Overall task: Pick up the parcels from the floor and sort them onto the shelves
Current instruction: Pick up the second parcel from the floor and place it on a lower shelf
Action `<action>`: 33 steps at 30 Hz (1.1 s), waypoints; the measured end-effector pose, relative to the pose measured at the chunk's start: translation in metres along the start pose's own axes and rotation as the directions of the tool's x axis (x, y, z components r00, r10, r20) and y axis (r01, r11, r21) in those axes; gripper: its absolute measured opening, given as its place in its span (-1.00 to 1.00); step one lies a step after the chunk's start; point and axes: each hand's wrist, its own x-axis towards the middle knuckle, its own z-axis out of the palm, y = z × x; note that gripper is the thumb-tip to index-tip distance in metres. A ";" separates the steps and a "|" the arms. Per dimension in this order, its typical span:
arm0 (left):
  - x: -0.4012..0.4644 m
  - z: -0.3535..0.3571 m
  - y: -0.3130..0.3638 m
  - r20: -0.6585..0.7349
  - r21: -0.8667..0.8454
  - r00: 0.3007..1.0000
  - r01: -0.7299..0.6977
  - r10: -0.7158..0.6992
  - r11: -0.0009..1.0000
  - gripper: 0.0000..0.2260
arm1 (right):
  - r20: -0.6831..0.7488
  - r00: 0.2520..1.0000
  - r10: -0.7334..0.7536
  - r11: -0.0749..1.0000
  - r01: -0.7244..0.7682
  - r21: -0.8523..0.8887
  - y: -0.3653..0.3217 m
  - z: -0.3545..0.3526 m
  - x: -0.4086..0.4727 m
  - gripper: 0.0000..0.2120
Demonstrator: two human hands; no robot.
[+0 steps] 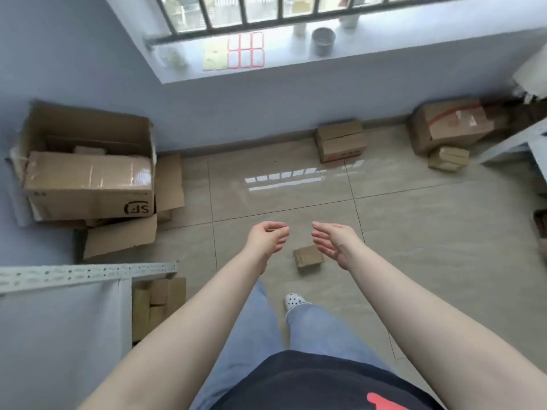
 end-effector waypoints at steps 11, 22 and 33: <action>0.086 0.035 0.073 0.402 0.424 0.905 -0.045 -0.143 0.905 -0.89 | -0.314 0.944 0.103 0.888 0.055 0.456 -0.001 0.004 0.018 -0.88; 0.155 0.074 0.024 0.439 0.748 0.858 -0.186 -0.266 0.637 -0.88 | -0.446 0.835 0.321 0.721 0.090 0.687 0.089 0.006 0.073 -0.84; 0.295 0.113 -0.113 0.388 0.842 0.894 -0.245 -0.225 0.480 -0.59 | -0.424 0.808 0.409 0.673 0.047 0.739 0.198 -0.010 0.248 -0.44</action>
